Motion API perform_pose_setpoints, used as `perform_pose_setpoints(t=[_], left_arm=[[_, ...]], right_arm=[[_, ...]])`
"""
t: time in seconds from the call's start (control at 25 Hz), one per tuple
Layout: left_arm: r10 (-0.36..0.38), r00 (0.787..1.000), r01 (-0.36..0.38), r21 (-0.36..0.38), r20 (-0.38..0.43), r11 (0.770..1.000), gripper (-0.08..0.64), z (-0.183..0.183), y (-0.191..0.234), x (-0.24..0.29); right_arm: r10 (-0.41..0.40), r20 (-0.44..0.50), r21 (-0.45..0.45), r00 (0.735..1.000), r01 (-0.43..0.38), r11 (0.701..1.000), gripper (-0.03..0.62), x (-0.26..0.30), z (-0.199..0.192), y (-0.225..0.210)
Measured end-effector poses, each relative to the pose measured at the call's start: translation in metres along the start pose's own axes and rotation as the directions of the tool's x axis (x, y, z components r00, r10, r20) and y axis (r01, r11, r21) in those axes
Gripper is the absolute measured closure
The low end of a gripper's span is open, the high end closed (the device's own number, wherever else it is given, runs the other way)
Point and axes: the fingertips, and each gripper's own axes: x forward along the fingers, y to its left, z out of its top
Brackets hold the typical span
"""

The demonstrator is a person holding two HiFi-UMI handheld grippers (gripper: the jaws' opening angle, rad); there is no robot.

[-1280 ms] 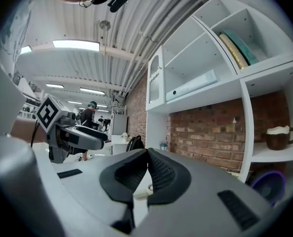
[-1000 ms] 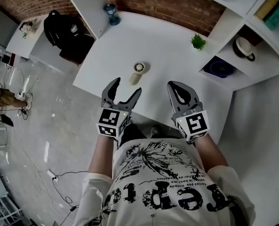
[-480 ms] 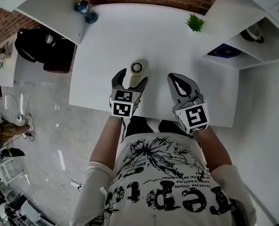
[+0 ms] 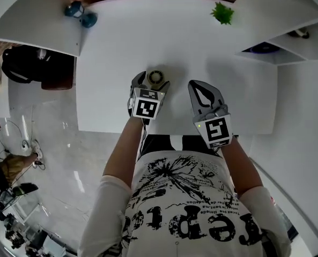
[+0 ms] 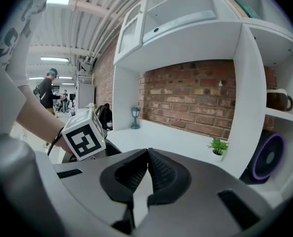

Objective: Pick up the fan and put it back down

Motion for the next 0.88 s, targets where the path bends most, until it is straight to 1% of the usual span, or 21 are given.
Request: perform_pose_setpoints(t=[0.16,0.28,0.36,0.44,0.52,0.68,0.76,0.88], left_arm=[[-0.035,0.998,0.037,0.024,-0.057,0.999,0.175,-0.009,-0.003,0.015],[-0.034,0.997,0.036,0.034,-0.075,0.999,0.176,-0.014,0.0,0.024],[-0.01,0.998,0.013,0.046,-0.067,0.999,0.176,-0.015,0.005,0.026],[-0.001,0.999,0.004,0.051,-0.054,0.999,0.176,-0.015,0.006,0.027],[-0.005,0.999,0.007,0.05,-0.045,0.999,0.178,-0.014,0.005,0.027],[-0.026,0.998,0.029,0.048,-0.058,0.998,0.178,-0.014,0.002,0.023],[-0.034,0.999,0.036,0.043,-0.04,0.998,0.178,-0.011,0.001,0.02],[-0.016,1.0,0.018,0.069,-0.016,0.997,0.178,-0.004,-0.001,0.009]], right_arm=[[-0.032,-0.011,0.007,0.999,0.032,0.999,0.58,0.004,-0.005,-0.012],[-0.054,-0.017,0.024,0.998,0.054,0.998,0.58,0.004,-0.008,-0.019],[-0.061,-0.021,0.033,0.998,0.062,0.998,0.58,0.002,-0.011,-0.021],[-0.07,-0.025,0.037,0.997,0.07,0.997,0.58,-0.002,-0.013,-0.023],[-0.08,-0.027,0.044,0.996,0.081,0.996,0.58,-0.006,-0.014,-0.026],[-0.084,-0.027,0.065,0.996,0.085,0.994,0.58,-0.012,-0.014,-0.029],[-0.081,-0.022,0.065,0.996,0.083,0.994,0.58,-0.015,-0.011,-0.028],[-0.079,-0.007,0.055,0.997,0.079,0.995,0.58,-0.019,-0.006,-0.028]])
